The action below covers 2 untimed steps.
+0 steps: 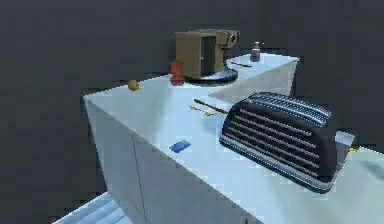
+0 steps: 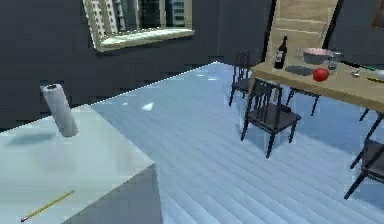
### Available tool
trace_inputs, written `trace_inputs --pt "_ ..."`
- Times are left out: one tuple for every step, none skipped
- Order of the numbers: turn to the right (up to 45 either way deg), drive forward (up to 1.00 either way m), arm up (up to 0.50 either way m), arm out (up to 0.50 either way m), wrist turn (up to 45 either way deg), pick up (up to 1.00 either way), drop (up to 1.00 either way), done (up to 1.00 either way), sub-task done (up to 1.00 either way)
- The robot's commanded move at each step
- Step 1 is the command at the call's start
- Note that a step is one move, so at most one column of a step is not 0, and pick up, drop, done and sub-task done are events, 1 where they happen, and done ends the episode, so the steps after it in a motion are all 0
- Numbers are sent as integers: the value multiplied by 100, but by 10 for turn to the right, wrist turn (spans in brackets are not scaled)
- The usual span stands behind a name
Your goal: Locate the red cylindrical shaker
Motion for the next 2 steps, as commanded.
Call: trace_inputs --pt "-390 0 0 0 0 0 0 0 0" --pt "0 100 0 0 0 0 0 0 0"
